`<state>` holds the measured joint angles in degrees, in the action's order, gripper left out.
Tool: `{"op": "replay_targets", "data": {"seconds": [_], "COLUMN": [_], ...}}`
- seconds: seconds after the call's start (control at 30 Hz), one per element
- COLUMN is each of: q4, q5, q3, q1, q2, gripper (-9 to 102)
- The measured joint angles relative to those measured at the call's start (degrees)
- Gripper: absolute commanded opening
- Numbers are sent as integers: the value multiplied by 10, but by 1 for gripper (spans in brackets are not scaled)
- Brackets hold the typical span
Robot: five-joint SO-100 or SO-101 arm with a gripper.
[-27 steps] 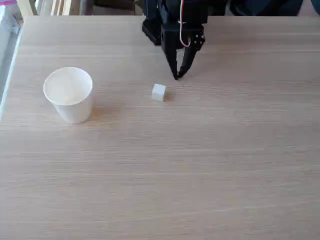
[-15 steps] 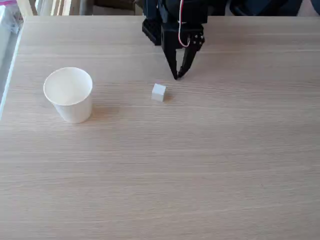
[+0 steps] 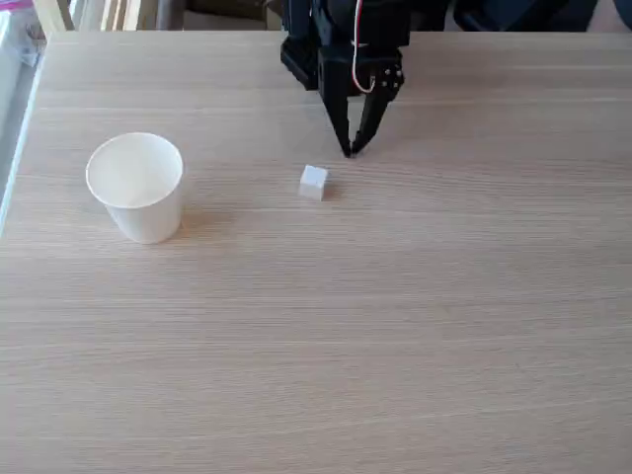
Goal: Grasp a block and put it in the bin.
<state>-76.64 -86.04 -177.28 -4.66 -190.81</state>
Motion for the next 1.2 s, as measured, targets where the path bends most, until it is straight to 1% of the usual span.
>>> {"op": "replay_targets", "data": {"seconds": [1.03,1.2], "q4": [0,32], "q5": [-3,-11], "q3": [0,1], "q1": [0,18], "q2": [0,19], "gripper": [0,0]}}
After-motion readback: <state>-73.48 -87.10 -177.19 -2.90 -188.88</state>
